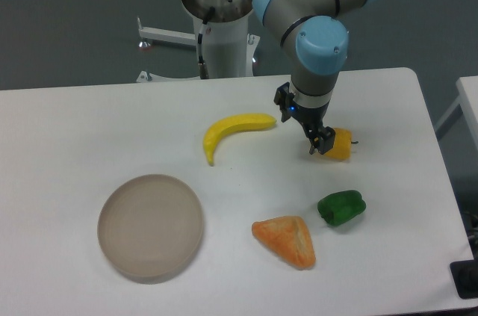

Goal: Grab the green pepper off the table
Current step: 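Lift the gripper up from beside the yellow pepper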

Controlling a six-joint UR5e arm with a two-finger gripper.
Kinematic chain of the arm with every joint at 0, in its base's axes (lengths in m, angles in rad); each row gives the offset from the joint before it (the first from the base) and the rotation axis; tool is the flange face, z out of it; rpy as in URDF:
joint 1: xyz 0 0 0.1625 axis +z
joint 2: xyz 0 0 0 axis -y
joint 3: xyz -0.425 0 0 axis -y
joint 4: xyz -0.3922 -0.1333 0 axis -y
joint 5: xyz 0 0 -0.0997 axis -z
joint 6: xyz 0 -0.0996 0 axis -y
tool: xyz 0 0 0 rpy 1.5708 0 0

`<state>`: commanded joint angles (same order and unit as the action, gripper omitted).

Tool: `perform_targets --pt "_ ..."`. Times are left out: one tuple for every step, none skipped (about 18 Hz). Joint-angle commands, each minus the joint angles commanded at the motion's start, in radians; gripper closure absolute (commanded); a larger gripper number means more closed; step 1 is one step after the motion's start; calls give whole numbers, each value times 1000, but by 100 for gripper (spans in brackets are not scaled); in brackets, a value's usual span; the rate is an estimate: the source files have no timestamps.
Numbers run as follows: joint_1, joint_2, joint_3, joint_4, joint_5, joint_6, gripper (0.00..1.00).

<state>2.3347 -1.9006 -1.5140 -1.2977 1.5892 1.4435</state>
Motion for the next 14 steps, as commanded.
perform_targets --pt "-2 0 0 0 -2 0 0" --pt "-2 0 0 0 -3 0 0" --pt "0 0 5 0 -3 0 0" --pt "2 0 9 0 -3 -2 0" --pt "5 0 11 0 -5 -2 0" --pt "12 -2 12 3 -6 -6 0" --pt "20 -5 17 12 -8 -14 0" --pt "25 -6 18 27 -8 -27 0" --pt "26 -9 21 37 -6 -34 0" --pt "28 -17 26 38 -6 -37 0" --pt "28 -31 26 37 -2 -38 0" --pt "29 -44 32 38 3 -40 0" --pt "31 -72 46 38 3 -35 0" --pt "32 -93 61 38 3 -28 0"
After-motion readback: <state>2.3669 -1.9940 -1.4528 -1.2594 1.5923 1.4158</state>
